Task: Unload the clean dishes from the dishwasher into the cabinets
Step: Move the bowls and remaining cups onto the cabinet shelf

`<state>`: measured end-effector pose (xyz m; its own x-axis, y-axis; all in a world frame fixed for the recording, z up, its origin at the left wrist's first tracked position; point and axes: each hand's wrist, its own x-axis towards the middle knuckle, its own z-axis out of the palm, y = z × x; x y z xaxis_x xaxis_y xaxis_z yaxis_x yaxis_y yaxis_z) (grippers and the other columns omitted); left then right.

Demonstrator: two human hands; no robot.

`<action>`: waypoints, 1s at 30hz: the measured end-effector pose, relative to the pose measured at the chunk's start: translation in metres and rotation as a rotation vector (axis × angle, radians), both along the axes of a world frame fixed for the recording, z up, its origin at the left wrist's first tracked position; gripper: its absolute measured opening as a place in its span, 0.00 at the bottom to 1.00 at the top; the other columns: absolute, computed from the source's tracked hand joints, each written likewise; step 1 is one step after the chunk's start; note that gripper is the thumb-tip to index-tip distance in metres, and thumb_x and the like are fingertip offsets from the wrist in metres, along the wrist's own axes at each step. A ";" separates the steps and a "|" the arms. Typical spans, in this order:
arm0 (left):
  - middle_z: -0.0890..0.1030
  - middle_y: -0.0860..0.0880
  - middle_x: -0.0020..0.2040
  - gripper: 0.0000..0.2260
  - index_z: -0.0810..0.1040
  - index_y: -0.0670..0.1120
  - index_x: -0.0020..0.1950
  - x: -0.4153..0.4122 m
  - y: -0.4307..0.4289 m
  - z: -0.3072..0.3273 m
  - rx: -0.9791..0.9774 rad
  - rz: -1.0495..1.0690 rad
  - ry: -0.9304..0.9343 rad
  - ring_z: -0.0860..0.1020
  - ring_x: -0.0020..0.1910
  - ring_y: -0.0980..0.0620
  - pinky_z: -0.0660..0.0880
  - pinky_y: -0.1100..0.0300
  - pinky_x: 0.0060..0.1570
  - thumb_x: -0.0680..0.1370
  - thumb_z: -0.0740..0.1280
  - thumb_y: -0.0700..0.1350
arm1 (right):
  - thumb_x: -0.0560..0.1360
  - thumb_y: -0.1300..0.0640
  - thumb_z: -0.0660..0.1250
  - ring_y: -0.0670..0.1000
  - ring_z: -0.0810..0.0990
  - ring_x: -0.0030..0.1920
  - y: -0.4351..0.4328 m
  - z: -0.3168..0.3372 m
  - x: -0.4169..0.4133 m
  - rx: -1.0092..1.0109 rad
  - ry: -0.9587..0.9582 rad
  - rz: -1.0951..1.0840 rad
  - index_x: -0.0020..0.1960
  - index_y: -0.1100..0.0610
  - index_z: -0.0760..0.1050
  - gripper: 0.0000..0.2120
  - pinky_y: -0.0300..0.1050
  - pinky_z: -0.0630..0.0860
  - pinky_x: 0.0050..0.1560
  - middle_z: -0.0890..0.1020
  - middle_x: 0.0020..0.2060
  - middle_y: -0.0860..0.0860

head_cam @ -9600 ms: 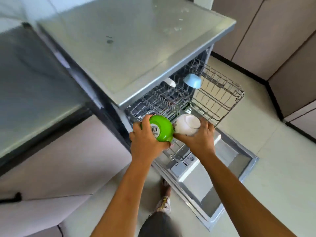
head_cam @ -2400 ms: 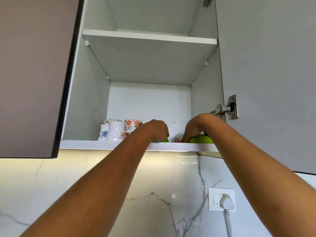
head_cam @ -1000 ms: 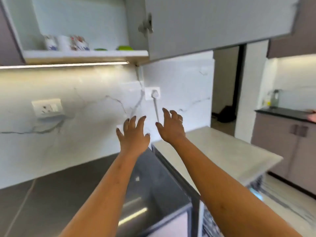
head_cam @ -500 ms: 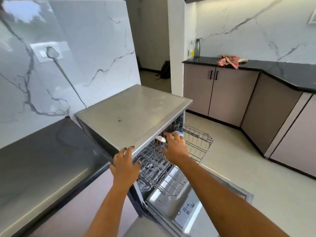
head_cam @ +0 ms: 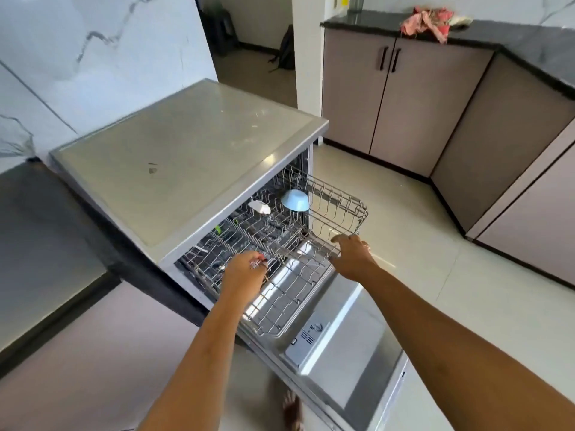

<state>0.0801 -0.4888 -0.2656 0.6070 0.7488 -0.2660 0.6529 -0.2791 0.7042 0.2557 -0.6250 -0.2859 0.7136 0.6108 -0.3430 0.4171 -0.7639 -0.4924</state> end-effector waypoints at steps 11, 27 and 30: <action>0.79 0.45 0.54 0.12 0.75 0.44 0.61 0.132 0.163 -0.146 0.077 -0.037 0.107 0.70 0.30 0.60 0.62 0.72 0.20 0.77 0.63 0.41 | 0.75 0.57 0.67 0.56 0.74 0.59 0.171 -0.141 0.104 0.138 0.135 -0.178 0.71 0.57 0.63 0.26 0.43 0.71 0.51 0.73 0.62 0.59; 0.73 0.42 0.53 0.19 0.71 0.44 0.63 0.235 0.238 -0.198 0.188 -0.106 0.092 0.66 0.42 0.54 0.61 0.79 0.34 0.74 0.70 0.43 | 0.62 0.29 0.68 0.57 0.68 0.66 0.288 -0.209 0.174 0.047 0.150 -0.410 0.74 0.61 0.55 0.54 0.57 0.69 0.65 0.68 0.66 0.57; 0.69 0.46 0.54 0.22 0.67 0.39 0.69 0.243 0.247 -0.203 0.071 -0.143 0.145 0.60 0.46 0.56 0.57 0.88 0.29 0.76 0.68 0.39 | 0.59 0.26 0.68 0.56 0.69 0.66 0.297 -0.212 0.182 0.038 0.215 -0.469 0.74 0.59 0.54 0.56 0.61 0.66 0.67 0.68 0.67 0.55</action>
